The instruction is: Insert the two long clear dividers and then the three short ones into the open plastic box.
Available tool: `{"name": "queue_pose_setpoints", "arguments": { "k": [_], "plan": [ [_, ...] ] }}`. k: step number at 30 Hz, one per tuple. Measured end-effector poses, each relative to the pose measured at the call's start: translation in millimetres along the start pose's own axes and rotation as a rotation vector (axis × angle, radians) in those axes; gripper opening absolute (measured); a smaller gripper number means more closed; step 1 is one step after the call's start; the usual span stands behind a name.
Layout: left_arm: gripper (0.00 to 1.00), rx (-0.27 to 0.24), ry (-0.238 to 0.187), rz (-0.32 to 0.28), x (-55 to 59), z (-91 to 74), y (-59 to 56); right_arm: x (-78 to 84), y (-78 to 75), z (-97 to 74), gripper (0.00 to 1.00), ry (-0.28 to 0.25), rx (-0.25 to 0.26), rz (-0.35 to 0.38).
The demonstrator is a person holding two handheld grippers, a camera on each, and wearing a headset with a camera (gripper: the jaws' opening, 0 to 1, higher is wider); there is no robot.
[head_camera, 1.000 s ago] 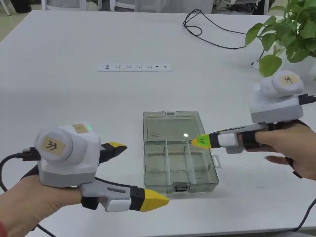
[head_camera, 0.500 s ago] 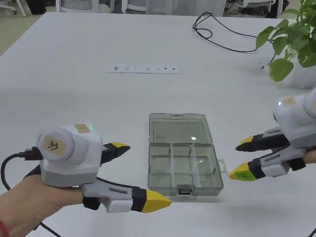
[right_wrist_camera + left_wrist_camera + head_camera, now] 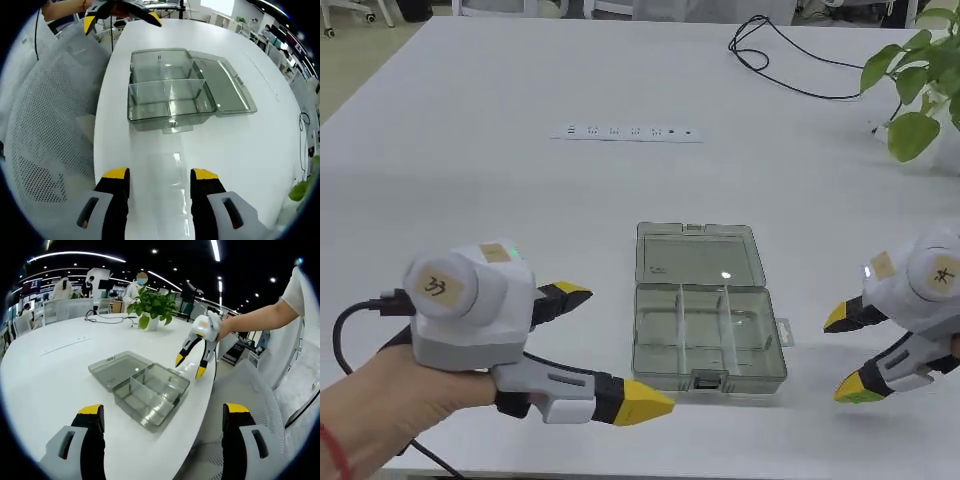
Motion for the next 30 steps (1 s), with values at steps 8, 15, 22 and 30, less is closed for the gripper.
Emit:
{"name": "queue_pose_setpoints", "arguments": {
  "k": [8,15,22,30],
  "plan": [
    [1.0,-0.001,-0.008,-0.005,-0.5,-1.0,-0.5,6.5,-6.1,10.9,0.46,0.07,-0.019,-0.061],
    [1.0,-0.005,-0.01,-0.008,-0.3,-2.9,1.2,12.3,-9.4,17.6,0.44,0.094,-0.018,-0.092],
    [1.0,-0.004,-0.01,-0.007,-0.3,-2.6,2.3,11.3,-11.2,16.7,0.42,0.097,-0.02,-0.111],
    [1.0,-0.007,-0.012,-0.006,-2.2,-3.2,5.4,9.8,-11.4,17.6,0.33,0.107,-0.022,-0.126]
  ]
}}
Point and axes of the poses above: the centre of the closed fingertips' face, and the gripper's own axes: z roughly forward along the fingers, y roughly to its left, x roughly out of its underside, the point moved 5 cm from there along -z, roughly backward along the fingers, and after that the axes turned 1 degree about z, right-handed, at the moved point
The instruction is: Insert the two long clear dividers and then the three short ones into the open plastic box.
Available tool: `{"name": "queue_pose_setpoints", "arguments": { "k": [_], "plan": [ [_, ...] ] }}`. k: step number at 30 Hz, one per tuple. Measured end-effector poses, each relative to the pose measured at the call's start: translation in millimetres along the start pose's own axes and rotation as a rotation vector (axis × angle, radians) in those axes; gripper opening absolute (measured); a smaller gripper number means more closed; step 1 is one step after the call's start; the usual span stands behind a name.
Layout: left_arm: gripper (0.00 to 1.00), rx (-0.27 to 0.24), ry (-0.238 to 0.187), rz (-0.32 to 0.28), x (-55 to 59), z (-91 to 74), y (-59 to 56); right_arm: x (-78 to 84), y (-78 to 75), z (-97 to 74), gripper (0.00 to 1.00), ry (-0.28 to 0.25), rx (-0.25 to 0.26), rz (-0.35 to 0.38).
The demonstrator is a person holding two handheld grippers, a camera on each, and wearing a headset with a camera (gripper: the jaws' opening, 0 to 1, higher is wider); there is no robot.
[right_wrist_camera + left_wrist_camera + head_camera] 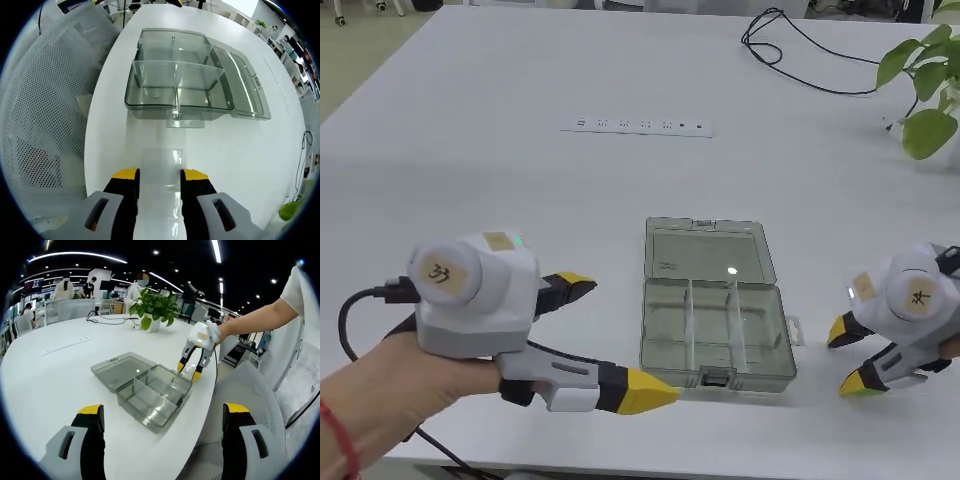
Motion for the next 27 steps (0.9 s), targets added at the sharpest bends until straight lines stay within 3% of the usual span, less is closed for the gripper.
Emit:
{"name": "queue_pose_setpoints", "arguments": {
  "k": [13,22,27],
  "plan": [
    [1.0,0.0,-0.003,0.009,-4.9,-1.1,1.3,-0.9,5.4,-7.7,0.33,-0.024,0.039,0.016],
    [1.0,0.016,-0.04,-0.002,-23.1,5.1,-7.3,-12.7,9.3,-34.3,0.33,-0.083,0.111,0.019],
    [0.97,0.039,-0.084,-0.068,-35.8,12.7,-15.3,-29.2,14.2,-56.2,0.33,-0.116,0.161,0.014]
  ]
}}
Point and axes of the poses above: the centre of the closed fingertips' face, and the gripper's own axes: z roughly forward along the fingers, y roughly to its left, x roughly out of its underside, the point moved 5 cm from there along -z, roughly backward along the fingers, and after that the axes turned 1 degree about z, right-handed, at the moved point
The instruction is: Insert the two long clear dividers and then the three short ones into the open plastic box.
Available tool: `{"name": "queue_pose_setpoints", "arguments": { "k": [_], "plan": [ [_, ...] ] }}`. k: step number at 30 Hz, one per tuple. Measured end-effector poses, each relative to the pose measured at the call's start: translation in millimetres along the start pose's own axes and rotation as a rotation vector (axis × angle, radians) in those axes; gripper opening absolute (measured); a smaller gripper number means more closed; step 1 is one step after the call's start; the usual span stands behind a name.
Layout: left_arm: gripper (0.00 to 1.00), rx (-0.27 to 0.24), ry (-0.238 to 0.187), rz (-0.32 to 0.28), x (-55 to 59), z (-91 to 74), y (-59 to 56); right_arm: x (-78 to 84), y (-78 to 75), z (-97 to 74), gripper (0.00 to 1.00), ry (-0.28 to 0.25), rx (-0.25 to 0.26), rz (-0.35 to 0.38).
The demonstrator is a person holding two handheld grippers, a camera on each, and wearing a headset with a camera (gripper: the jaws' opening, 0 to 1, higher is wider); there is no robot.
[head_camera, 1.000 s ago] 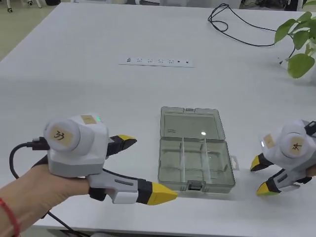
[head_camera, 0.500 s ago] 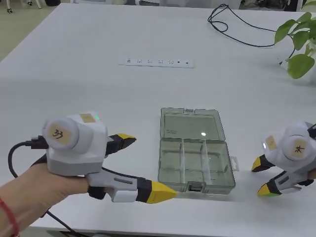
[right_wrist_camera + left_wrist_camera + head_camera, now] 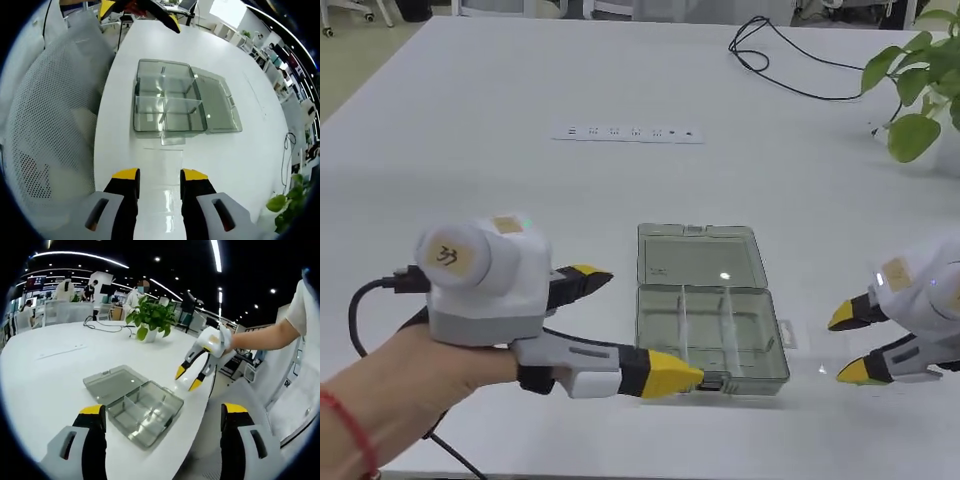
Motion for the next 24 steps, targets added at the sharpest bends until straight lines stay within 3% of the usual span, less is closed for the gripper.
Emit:
{"name": "queue_pose_setpoints", "arguments": {
  "k": [10,13,18,19,24],
  "plan": [
    [0.8,0.059,-0.02,-0.176,-15.6,19.6,-14.5,-30.7,-1.8,-26.5,0.33,-0.057,0.087,-0.02],
    [0.73,0.091,-0.016,-0.275,-19.1,27.5,-23.0,-47.0,5.0,-37.4,0.33,-0.072,0.102,-0.029],
    [0.59,0.119,-0.036,-0.376,-25.3,36.8,-29.9,-64.3,10.3,-47.5,0.33,-0.082,0.126,-0.049],
    [0.56,0.132,-0.019,-0.435,-24.1,39.9,-32.8,-71.0,11.2,-51.3,0.33,-0.091,0.136,-0.054],
    [0.48,0.147,0.0,-0.455,-22.6,49.9,-44.0,-88.1,16.3,-59.7,0.33,-0.114,0.15,-0.062]
  ]
}}
Point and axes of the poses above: the centre of the closed fingertips' face, and the gripper's own axes: z roughly forward along the fingers, y roughly to its left, x roughly out of its underside, the point moved 5 cm from there along -z, roughly backward along the fingers, and after that the axes turned 1 degree about z, right-handed, at the moved point
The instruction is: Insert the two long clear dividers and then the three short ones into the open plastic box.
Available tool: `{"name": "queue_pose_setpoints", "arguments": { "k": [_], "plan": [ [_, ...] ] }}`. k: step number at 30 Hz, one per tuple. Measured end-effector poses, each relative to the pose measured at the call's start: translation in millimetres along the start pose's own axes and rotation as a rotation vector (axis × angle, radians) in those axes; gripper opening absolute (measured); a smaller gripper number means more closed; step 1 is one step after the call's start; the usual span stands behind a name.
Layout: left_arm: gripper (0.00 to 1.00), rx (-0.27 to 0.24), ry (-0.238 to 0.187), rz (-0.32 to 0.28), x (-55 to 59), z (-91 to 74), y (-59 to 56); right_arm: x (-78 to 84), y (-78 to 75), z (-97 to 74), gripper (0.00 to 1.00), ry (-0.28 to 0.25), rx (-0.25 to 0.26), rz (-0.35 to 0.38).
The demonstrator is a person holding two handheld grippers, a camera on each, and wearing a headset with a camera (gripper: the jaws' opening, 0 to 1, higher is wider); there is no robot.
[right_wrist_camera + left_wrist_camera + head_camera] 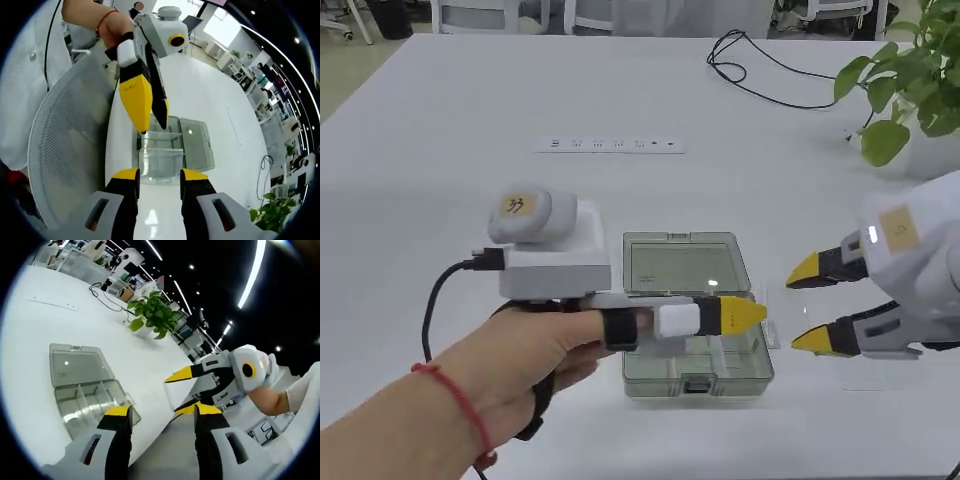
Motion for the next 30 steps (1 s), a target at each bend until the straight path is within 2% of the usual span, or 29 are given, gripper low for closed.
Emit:
{"name": "queue_pose_setpoints", "arguments": {
  "k": [2,9,12,19,25,30],
  "plan": [
    [0.45,0.017,0.015,-0.027,3.4,3.9,-5.1,-5.0,1.5,-1.2,0.33,0.0,0.004,-0.015],
    [0.3,0.054,0.026,-0.081,8.4,12.4,-14.8,-20.0,7.7,-5.7,0.33,-0.012,0.008,-0.04],
    [0.21,0.064,0.03,-0.09,9.4,13.0,-15.9,-21.5,8.8,-6.7,0.33,-0.01,0.012,-0.053],
    [0.07,0.079,0.037,-0.109,12.3,13.4,-18.1,-23.0,10.7,-9.7,0.33,-0.002,0.019,-0.06],
    [0.0,0.097,0.036,-0.109,11.9,14.5,-20.7,-23.3,12.7,-10.1,0.33,0.004,0.018,-0.07],
    [0.0,0.11,0.035,-0.116,11.8,15.0,-22.0,-23.1,13.6,-11.1,0.33,0.007,0.018,-0.075]
  ]
}}
Point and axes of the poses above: the centre of the closed fingertips' face, and the gripper's own axes: z roughly forward along the fingers, y roughly to its left, x roughly out of its underside, the point moved 5 cm from there along -z, roughly backward along the fingers, and after that the axes turned 1 degree about z, right-handed, at the moved point
